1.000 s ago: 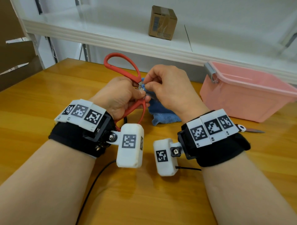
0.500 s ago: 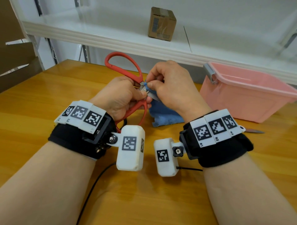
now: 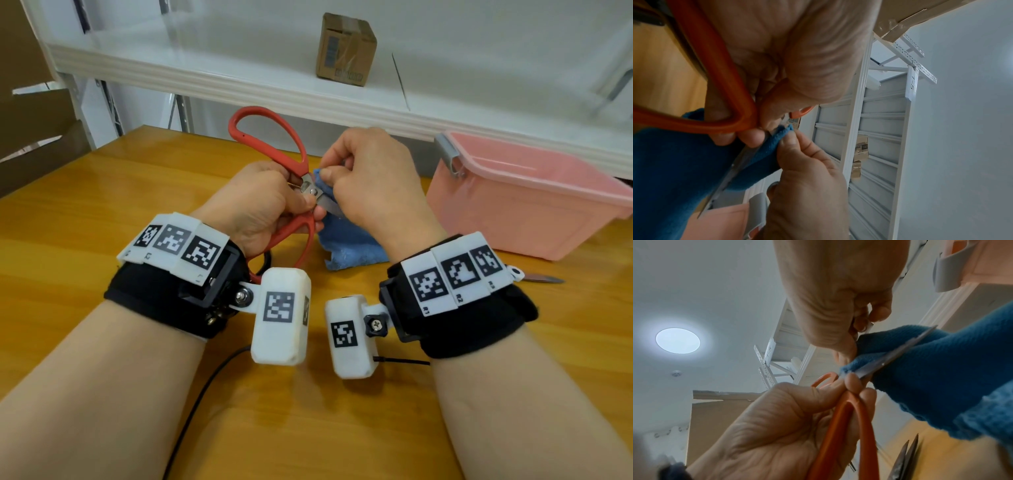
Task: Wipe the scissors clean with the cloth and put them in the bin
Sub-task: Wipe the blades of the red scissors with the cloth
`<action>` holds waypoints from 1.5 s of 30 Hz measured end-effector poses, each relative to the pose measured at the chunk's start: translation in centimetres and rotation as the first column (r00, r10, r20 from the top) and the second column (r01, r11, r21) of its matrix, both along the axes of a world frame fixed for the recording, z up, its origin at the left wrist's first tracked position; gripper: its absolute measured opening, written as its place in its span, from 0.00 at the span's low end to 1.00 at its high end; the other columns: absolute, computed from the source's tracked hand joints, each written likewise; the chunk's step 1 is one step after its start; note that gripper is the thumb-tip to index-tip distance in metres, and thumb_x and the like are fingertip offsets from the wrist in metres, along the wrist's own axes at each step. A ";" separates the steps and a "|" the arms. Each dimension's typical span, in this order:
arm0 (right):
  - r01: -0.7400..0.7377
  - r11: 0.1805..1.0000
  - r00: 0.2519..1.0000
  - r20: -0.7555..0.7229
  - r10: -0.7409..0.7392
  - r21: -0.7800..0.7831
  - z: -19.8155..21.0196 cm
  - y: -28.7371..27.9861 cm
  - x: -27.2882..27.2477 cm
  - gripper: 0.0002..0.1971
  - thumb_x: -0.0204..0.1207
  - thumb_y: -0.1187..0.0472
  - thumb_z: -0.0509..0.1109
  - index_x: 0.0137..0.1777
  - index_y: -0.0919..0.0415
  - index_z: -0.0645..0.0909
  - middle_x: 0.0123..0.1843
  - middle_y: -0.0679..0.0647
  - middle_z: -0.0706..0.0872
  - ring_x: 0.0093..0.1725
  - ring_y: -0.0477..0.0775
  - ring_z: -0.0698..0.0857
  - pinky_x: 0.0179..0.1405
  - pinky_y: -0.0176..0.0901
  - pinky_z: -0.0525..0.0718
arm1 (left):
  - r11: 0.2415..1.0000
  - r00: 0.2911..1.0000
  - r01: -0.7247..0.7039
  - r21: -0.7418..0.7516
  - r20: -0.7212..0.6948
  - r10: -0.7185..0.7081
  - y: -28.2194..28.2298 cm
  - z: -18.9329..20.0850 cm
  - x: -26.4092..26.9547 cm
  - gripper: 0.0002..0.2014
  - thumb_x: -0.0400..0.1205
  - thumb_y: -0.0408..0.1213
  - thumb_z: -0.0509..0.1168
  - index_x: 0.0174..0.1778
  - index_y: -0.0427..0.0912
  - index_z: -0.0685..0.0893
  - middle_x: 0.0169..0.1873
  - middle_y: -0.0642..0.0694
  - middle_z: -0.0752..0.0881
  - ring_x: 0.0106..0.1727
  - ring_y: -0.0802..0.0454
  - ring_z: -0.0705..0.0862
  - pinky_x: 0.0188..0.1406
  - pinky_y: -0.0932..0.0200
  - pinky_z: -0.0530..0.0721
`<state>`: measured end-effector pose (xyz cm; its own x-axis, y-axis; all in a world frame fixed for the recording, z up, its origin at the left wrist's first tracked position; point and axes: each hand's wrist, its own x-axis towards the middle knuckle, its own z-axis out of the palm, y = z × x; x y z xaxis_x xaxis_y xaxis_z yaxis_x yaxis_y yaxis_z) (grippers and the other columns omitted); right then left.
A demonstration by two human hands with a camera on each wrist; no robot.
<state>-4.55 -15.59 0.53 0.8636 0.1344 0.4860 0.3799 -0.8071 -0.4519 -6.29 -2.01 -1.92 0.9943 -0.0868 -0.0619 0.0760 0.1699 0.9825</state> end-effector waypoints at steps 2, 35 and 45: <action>0.025 1.000 1.000 0.017 -0.025 0.002 0.1 -0.1 0.0 0.04 0.78 0.59 0.72 0.44 0.48 0.84 0.49 0.47 0.85 0.50 0.48 0.84 0.50 0.53 0.86 | 1.000 1.000 0.002 0.002 -0.002 -0.002 -0.1 0.0 0.0 0.14 0.81 0.15 0.59 0.62 0.25 0.79 0.46 0.31 0.83 0.36 0.46 0.88 0.43 0.46 0.91; -0.168 0.985 0.986 -0.007 0.169 0.043 0.6 -0.6 0.3 0.06 0.78 0.57 0.75 0.53 0.51 0.87 0.49 0.42 0.88 0.49 0.40 0.85 0.53 0.36 0.84 | 0.985 0.997 -0.002 -0.171 -0.073 -0.011 1.2 0.4 0.1 0.10 0.83 0.19 0.57 0.43 0.35 0.81 0.31 0.43 0.87 0.36 0.52 0.88 0.48 0.50 0.90; -0.133 0.989 0.990 0.029 0.135 -0.062 0.5 -0.4 0.2 0.04 0.79 0.59 0.73 0.46 0.48 0.88 0.53 0.48 0.78 0.49 0.44 0.78 0.40 0.23 0.70 | 0.979 0.997 0.036 -0.201 -0.057 -0.049 1.2 0.2 0.2 0.09 0.83 0.19 0.58 0.53 0.31 0.81 0.37 0.41 0.87 0.37 0.52 0.89 0.39 0.55 0.91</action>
<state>-4.31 -15.94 1.04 0.8194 0.2773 0.5017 0.5002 -0.7734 -0.3894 -6.05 -0.86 -1.68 0.9843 -0.1458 -0.0998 0.1465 0.3574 0.9224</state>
